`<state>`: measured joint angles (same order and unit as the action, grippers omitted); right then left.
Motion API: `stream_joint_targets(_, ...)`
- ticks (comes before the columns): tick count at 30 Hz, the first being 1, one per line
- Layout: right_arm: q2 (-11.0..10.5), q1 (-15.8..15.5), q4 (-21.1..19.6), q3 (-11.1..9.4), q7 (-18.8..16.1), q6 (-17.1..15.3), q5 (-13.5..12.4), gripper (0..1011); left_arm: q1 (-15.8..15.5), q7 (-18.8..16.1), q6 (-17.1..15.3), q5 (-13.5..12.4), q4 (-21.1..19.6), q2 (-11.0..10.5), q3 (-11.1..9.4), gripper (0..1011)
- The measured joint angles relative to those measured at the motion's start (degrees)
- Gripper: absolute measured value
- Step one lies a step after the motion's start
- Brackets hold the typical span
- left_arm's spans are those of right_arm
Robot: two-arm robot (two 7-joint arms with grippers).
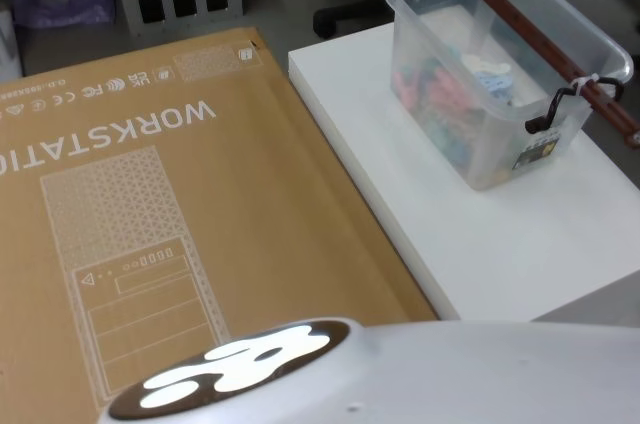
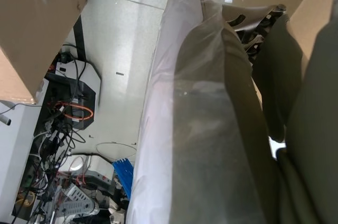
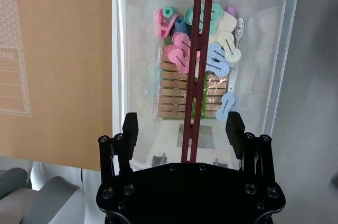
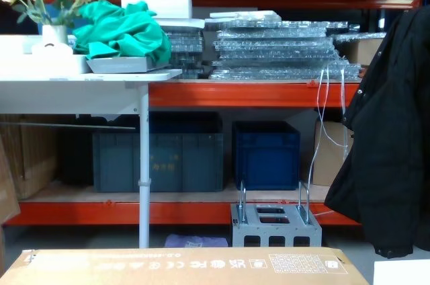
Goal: Use one hand to grasp the basket and place it at the designated location.
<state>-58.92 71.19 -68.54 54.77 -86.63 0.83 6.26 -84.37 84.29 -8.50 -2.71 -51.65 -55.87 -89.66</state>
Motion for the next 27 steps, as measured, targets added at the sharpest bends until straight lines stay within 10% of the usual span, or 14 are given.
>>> stream_joint_targets(27, 0.0, 0.0, 0.0, 0.1, 0.0, 0.1, 0.0, 1000, 0.0, 0.0, 0.0, 0.0, 0.0, 0.0, 0.0, 0)
